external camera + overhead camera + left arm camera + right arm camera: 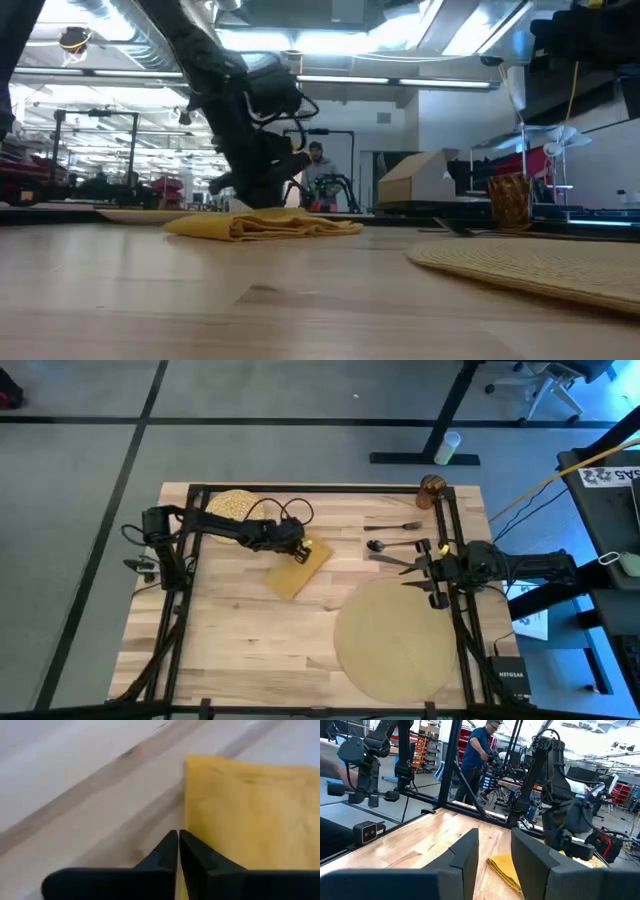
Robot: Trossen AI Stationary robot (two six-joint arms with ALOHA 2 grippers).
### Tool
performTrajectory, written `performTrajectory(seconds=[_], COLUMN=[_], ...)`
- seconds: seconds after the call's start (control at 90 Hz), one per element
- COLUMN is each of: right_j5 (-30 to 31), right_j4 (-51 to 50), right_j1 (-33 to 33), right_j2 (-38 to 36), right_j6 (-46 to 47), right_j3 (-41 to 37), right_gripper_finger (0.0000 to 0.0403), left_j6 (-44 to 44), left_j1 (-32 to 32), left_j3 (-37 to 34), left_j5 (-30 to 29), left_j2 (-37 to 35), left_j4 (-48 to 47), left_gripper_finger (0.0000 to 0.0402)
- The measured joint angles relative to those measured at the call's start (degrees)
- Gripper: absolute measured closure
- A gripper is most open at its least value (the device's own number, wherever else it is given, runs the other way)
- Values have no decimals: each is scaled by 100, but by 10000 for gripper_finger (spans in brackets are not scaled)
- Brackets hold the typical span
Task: Set table place
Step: Fold the yellow table napkin
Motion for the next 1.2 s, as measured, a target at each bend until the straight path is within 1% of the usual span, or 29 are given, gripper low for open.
performTrajectory(seconds=[0.089, 0.244, 0.378, 0.5, 0.633, 0.789, 0.978, 1.144, 1.2], right_j5=[0, 0, 0, 0, 0, 0, 0, -11, -47], right_j4=[0, 2, 0, -14, -48, -45, -42, -39, -41], right_j1=[2, 2, 1, 2, 2, 2, 2, 2, 2], right_j2=[2, 0, 0, 2, 0, 2, 2, 2, 0], right_j6=[0, 0, 2, 2, 2, -21, -92, -72, -74], right_j3=[0, 0, 0, 0, 0, 0, 2, 2, 2], right_gripper_finger=[304, 304, 304, 304, 304, 304, 304, 304, 304], left_j6=[229, 523, 813, 860, 680, 338, -80, -426, -570], left_j1=[-113, -413, -800, -1235, -1771, -2270, -2427, -2622, -2705], left_j3=[0, 221, 583, 934, 1113, 1134, 1134, 1078, 1002], left_j5=[124, 211, 200, 232, 385, 292, 147, 245, 315], left_j2=[0, 0, -101, -256, -306, -315, -315, -315, -315], left_j4=[239, 177, -108, -733, -1313, -1621, -1741, -2336, -2394], left_gripper_finger=[401, 401, 401, 401, 401, 401, 401, 401, 401])
